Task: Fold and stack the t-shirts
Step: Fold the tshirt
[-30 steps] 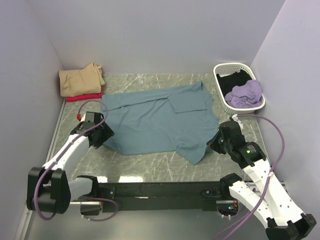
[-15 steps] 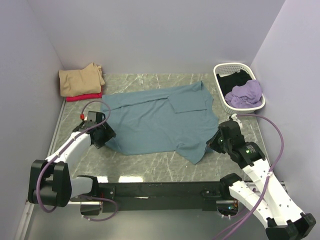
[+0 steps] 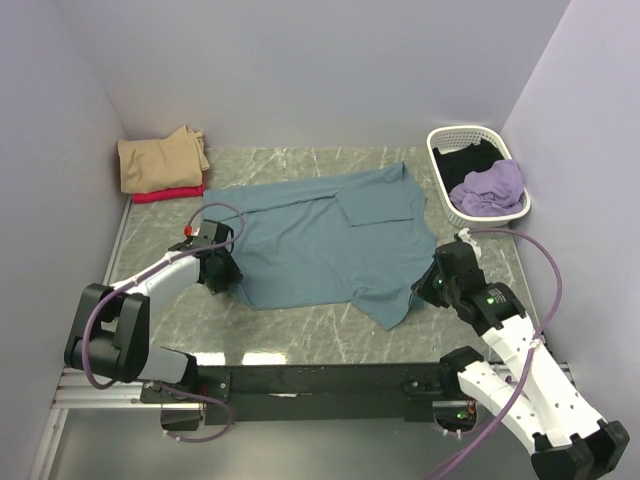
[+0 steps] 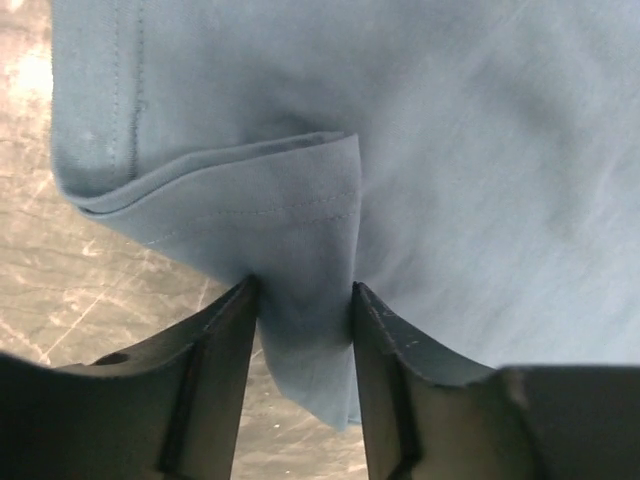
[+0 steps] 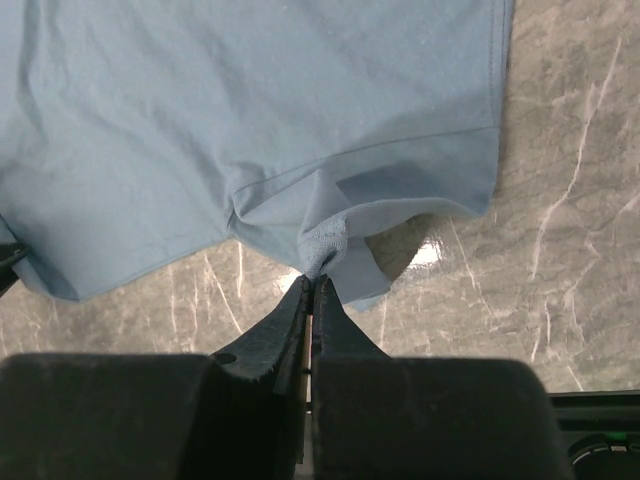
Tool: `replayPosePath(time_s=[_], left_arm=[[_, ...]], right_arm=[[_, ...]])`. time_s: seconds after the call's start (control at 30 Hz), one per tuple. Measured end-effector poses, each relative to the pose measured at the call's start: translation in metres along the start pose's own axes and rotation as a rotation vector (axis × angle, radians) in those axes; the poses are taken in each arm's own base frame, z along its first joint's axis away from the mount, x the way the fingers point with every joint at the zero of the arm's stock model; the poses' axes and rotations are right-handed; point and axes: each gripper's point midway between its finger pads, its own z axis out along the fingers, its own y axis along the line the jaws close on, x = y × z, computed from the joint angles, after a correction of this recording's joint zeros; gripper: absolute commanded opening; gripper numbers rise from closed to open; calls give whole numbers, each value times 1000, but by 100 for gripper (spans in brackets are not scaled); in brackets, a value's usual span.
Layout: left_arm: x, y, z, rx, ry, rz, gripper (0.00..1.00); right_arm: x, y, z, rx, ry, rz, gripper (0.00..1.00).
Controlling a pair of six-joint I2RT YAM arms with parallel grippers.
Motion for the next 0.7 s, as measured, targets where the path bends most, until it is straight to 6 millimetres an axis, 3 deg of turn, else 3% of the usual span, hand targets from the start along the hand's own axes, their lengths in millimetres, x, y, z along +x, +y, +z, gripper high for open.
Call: replayPosePath(time_s=[0.13, 0.27, 0.47, 0.7], left_arm=[[0, 3, -2, -18, -1, -2, 57], [-3, 3, -11, -18, -10, -10, 59], [-13, -3, -22, -4, -40, -15, 55], [-9, 0, -15, -25, -16, -8, 46]], right_arm=[[-1, 1, 1, -2, -1, -1, 0], [-1, 2, 2, -2, 0, -3, 0], [-1, 1, 3, -1, 1, -11, 0], [-1, 1, 3, 0, 2, -20, 0]])
